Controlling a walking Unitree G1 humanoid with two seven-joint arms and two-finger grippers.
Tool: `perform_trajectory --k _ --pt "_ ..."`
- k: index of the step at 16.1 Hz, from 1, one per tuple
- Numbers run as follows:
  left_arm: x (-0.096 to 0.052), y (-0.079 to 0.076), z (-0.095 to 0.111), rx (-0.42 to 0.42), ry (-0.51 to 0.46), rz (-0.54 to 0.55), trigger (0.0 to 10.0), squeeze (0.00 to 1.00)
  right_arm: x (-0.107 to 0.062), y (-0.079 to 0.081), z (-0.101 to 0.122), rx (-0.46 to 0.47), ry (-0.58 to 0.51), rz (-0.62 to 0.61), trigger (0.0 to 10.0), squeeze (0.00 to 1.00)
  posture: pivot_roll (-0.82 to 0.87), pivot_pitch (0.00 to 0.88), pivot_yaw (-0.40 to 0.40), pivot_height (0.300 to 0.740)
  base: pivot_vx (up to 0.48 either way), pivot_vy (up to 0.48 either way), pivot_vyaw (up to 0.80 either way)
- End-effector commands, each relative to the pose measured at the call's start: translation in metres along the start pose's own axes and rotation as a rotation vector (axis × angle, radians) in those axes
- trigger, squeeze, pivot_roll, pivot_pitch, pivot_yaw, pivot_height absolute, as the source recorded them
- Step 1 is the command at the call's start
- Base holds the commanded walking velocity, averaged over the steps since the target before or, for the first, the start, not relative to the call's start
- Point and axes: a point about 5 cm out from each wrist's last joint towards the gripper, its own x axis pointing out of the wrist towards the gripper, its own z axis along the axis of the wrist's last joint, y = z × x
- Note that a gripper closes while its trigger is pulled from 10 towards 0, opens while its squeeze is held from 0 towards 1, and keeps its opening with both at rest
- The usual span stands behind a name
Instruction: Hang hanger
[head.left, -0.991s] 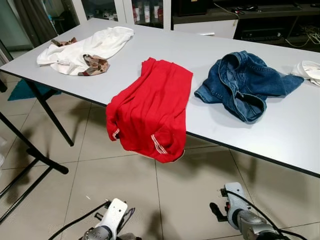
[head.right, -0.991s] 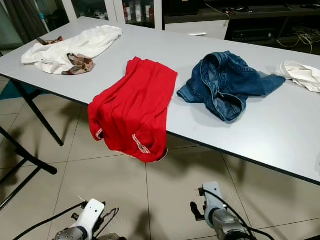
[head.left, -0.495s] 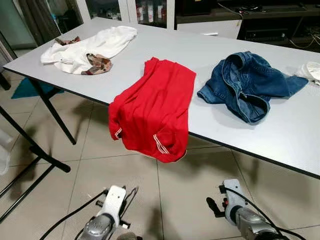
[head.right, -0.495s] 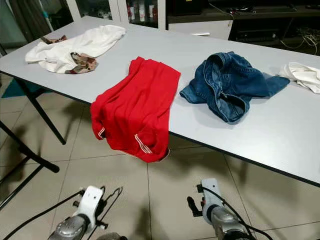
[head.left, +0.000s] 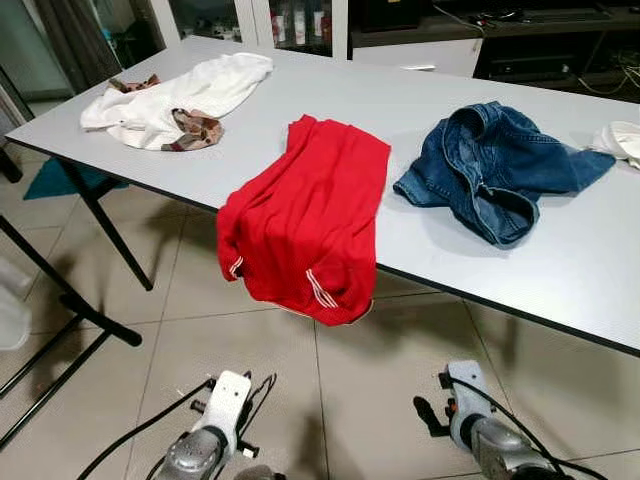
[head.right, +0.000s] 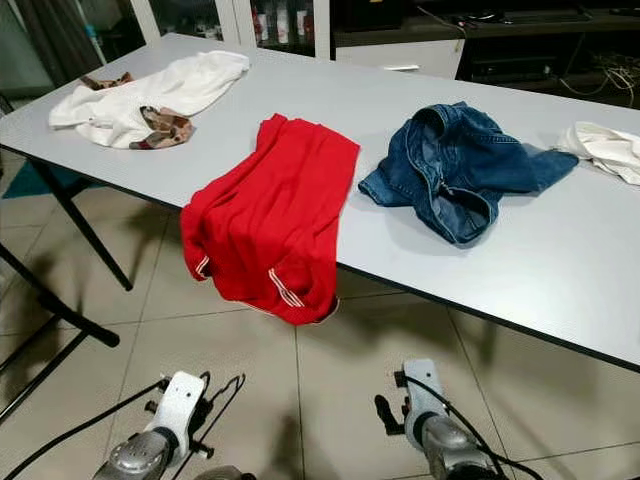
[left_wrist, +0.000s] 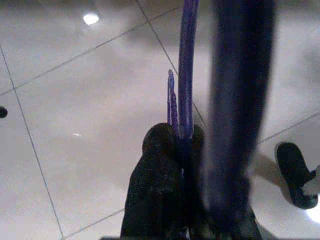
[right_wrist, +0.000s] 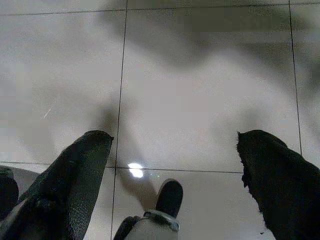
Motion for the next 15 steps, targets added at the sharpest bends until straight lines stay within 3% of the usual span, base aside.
perform_trajectory --k 1,15 --pt "-0.001 0.002 -0.003 0.008 0.017 0.001 10.0 0.0 0.0 -0.002 0.0 -0.005 -0.007 -0.007 10.0 0.0 -0.09 0.0 0.085 0.736 0.0 0.0 0.0" --pt "-0.001 -0.001 -0.005 0.018 0.029 -0.011 10.0 0.0 0.0 -0.003 0.005 -0.051 -0.005 0.001 10.0 0.0 -0.09 0.0 0.08 0.736 0.0 0.0 0.0"
